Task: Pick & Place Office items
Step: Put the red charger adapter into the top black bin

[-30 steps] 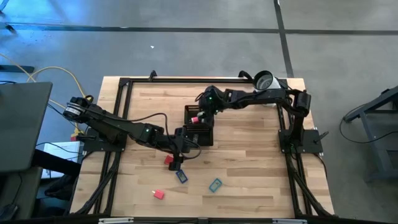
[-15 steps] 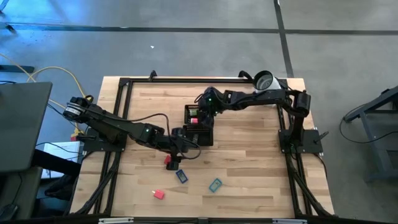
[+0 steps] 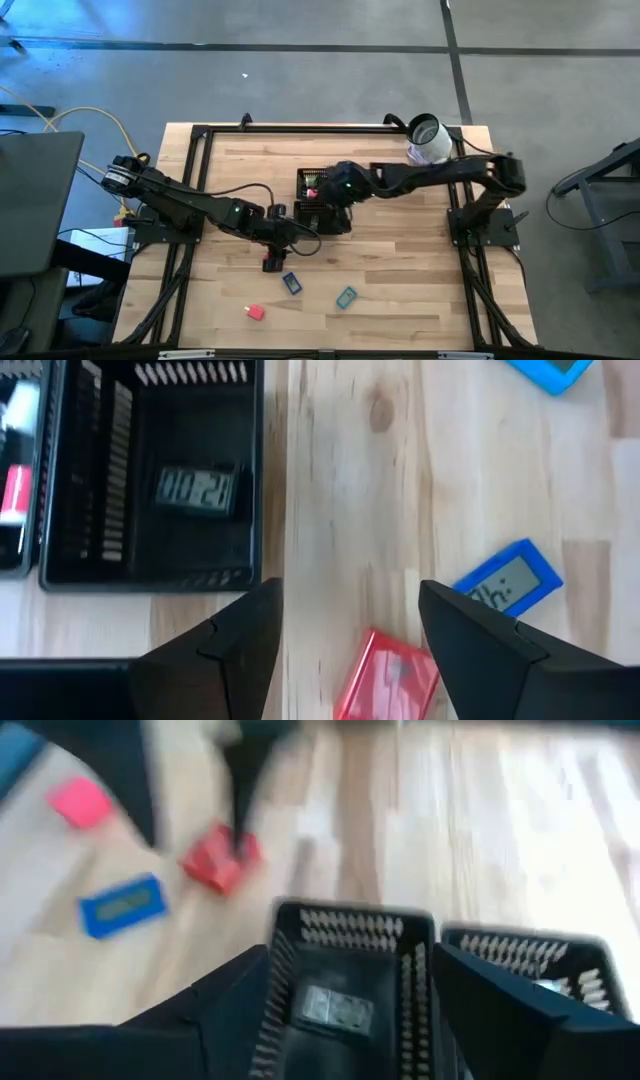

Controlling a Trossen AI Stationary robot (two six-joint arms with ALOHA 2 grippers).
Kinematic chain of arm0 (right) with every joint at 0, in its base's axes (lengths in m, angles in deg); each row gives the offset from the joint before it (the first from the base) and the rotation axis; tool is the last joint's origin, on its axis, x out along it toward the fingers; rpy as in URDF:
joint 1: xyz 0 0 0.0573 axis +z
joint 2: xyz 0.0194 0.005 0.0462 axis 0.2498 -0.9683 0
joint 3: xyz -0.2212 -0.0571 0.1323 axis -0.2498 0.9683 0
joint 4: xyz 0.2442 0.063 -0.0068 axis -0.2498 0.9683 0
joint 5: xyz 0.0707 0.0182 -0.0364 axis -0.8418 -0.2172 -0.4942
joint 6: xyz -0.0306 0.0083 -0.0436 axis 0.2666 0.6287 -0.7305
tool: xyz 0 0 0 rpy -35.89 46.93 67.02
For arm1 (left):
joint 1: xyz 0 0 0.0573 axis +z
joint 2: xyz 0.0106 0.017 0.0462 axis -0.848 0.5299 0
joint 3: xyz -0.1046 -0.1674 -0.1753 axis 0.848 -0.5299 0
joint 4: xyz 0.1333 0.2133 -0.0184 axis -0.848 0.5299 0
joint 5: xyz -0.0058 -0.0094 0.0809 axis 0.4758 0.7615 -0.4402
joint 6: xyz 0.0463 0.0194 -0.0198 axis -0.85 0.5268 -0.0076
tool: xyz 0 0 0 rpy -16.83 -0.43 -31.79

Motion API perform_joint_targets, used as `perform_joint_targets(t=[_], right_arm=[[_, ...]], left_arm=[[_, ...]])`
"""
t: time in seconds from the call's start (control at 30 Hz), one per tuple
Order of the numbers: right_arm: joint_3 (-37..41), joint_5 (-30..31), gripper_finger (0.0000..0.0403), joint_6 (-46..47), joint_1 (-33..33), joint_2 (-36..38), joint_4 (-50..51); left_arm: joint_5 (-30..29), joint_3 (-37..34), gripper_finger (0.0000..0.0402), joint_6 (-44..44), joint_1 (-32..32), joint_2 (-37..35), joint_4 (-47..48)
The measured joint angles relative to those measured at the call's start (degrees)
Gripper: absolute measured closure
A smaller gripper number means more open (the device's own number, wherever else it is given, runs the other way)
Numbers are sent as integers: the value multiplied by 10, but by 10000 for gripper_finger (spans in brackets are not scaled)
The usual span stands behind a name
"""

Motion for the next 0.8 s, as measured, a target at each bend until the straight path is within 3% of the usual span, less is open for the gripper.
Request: perform_joint_targets(t=[0.23,0.57,0.8], right_arm=[[0,14,135,28,76,47,62],[0,62,135,103,187,49,135],[0,92,135,158,228,48,145]], left_arm=[[1,0,175,41,-4,0,53],[5,0,175,70,-51,0,89],[4,0,175,83,-78,14,107]])
